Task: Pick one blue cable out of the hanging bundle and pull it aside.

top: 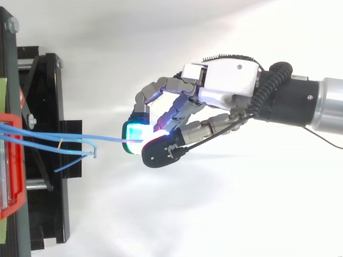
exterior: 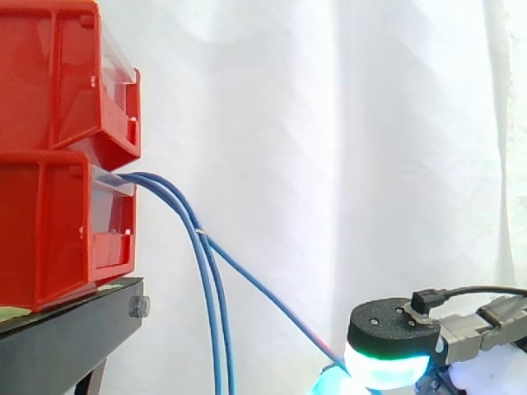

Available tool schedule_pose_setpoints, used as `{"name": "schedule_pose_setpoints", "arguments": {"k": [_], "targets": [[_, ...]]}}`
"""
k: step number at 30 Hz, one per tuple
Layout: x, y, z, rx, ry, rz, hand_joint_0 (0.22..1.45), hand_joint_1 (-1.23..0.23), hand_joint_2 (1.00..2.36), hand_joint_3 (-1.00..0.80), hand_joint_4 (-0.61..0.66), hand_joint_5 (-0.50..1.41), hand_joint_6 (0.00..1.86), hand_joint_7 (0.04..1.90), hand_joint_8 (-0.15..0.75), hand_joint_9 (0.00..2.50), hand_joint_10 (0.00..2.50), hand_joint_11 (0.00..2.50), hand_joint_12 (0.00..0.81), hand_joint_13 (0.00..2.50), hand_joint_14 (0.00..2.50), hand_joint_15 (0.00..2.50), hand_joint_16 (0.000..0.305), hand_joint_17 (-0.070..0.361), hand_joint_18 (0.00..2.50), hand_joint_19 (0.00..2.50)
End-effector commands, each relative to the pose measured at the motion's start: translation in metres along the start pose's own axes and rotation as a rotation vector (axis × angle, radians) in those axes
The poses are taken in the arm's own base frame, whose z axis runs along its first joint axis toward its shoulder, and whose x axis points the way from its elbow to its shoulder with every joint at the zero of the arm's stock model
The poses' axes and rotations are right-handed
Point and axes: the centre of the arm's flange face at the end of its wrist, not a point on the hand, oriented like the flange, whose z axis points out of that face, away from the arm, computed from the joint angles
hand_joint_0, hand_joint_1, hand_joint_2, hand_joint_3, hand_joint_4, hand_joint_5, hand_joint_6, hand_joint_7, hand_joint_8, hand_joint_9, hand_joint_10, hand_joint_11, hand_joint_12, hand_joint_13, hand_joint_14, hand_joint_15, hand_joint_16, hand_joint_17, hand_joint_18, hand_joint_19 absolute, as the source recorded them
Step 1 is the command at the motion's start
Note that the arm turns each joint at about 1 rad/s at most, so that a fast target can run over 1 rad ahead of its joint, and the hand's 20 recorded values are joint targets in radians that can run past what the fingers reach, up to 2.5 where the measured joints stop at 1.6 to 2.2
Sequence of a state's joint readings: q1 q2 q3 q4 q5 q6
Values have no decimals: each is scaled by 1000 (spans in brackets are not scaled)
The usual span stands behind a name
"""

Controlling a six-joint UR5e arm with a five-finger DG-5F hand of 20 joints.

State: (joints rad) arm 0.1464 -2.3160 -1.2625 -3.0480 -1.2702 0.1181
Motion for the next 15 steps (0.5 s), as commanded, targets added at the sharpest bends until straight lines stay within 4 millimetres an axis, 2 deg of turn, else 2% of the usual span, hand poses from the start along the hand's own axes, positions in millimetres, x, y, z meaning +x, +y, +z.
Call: {"name": "schedule_pose_setpoints", "arguments": {"k": [1,15], "targets": [[1,0,0,0,1,0,554,-849,1141,-55,-186,-4,861,1046,319,987,9,297,368,798,13,373,57,128,775,385],[0,0,0,0,-1,0,558,-848,1129,-55,-184,-4,861,1046,319,988,9,295,367,801,13,375,57,128,777,387]]}}
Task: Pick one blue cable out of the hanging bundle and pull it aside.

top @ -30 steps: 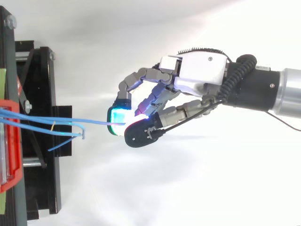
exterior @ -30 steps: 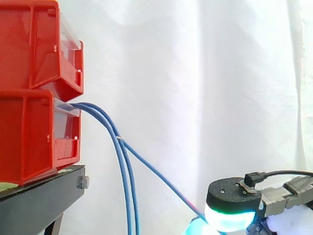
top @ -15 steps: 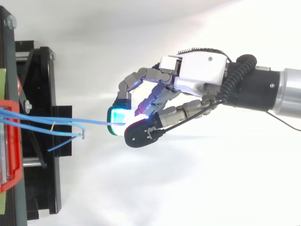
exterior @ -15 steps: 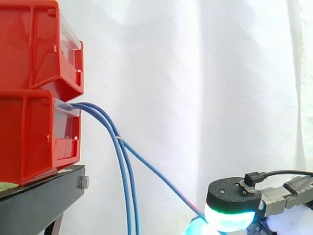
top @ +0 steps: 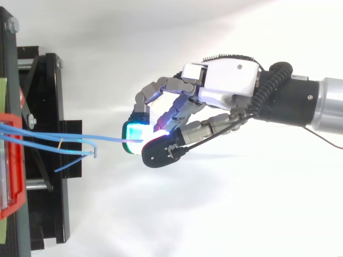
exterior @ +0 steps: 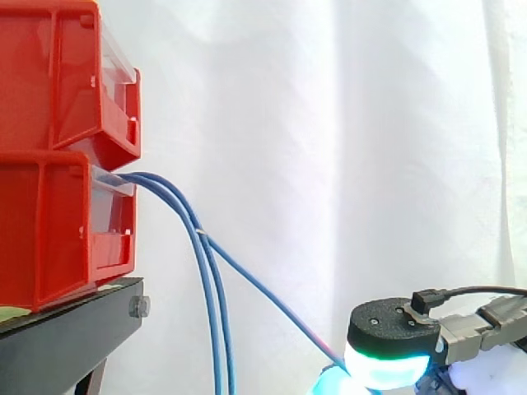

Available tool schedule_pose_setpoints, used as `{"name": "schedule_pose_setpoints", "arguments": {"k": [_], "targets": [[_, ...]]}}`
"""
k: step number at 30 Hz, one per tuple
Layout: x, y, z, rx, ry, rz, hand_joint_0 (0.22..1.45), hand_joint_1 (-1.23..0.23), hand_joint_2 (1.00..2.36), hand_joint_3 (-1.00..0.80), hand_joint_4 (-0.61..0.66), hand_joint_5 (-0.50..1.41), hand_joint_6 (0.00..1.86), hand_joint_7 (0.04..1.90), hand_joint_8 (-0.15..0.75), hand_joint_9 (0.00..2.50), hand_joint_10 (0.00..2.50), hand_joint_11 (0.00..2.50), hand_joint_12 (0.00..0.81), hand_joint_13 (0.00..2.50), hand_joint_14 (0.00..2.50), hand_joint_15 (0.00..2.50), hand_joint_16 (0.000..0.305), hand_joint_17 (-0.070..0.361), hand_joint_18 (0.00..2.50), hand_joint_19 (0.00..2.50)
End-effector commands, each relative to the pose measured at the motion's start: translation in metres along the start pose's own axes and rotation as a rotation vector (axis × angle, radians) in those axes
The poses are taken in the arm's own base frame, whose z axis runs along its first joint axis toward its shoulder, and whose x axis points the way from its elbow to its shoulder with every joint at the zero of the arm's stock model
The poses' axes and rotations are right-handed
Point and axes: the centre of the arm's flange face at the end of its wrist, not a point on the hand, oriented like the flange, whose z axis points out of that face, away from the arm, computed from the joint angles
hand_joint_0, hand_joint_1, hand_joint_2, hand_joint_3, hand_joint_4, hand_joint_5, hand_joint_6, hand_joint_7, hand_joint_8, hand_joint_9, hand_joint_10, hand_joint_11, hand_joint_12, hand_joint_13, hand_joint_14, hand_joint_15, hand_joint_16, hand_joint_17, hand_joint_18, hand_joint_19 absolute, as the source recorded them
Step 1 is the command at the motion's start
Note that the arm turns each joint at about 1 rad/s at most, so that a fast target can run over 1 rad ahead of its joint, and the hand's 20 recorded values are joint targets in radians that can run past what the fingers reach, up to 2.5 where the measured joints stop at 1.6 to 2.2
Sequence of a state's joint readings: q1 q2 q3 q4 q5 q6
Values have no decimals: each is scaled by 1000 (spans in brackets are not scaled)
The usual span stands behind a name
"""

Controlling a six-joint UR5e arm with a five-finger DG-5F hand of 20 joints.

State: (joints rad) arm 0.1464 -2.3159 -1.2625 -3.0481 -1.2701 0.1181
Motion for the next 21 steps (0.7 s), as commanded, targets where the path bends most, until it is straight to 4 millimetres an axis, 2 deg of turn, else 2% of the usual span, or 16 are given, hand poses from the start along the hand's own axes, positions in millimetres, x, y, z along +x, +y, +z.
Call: {"name": "schedule_pose_setpoints", "arguments": {"k": [1,21], "targets": [[-1,0,0,0,-1,0,558,-848,1127,-55,-184,-4,861,1046,318,989,9,295,368,800,13,379,57,128,777,387],[-1,1,0,-1,-1,1,561,-847,1115,-50,-184,-5,861,1048,315,993,10,296,365,803,13,386,56,127,779,394]]}}
